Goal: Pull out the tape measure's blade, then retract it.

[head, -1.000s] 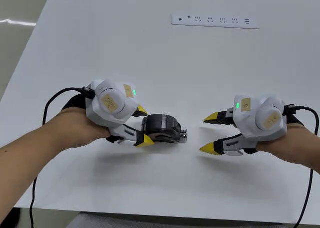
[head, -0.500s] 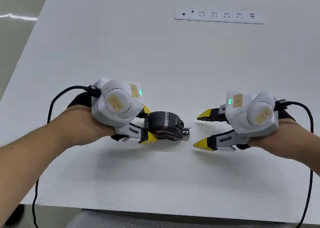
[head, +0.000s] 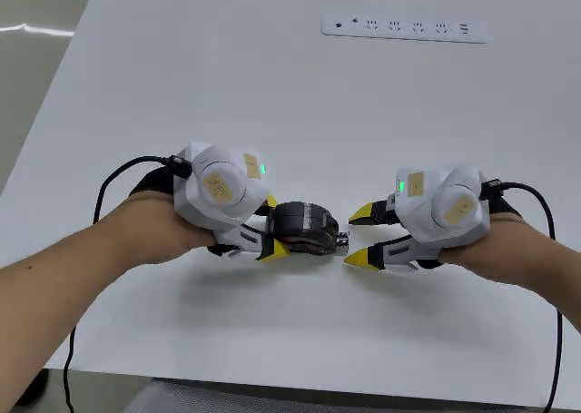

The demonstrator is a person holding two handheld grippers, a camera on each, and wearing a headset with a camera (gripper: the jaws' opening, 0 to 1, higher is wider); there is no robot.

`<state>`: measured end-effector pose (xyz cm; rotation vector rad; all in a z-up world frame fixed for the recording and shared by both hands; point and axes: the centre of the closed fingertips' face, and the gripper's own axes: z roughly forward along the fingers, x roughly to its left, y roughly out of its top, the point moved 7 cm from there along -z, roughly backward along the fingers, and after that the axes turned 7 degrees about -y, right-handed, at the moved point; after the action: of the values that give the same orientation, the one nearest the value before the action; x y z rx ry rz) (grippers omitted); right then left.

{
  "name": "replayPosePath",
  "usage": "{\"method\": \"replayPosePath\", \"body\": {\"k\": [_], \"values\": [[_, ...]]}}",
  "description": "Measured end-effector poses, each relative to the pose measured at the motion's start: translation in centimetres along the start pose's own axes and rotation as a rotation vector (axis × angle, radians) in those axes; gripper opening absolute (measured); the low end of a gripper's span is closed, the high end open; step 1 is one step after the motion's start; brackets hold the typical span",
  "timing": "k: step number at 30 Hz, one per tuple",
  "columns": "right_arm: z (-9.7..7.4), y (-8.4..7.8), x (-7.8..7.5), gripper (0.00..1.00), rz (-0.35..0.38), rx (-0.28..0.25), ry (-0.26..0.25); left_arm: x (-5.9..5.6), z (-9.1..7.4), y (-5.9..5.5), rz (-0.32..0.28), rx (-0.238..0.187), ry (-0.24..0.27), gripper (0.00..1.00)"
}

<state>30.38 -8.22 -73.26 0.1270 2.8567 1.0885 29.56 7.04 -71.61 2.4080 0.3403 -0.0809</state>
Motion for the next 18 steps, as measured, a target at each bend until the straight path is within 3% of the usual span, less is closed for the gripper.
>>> {"method": "replayPosePath", "body": {"k": [18], "values": [[0.97,0.33,0.07,0.14,-0.058,-0.004,0.024,0.10,0.25,-0.09,0.007,0.009,-0.006,0.30]]}}
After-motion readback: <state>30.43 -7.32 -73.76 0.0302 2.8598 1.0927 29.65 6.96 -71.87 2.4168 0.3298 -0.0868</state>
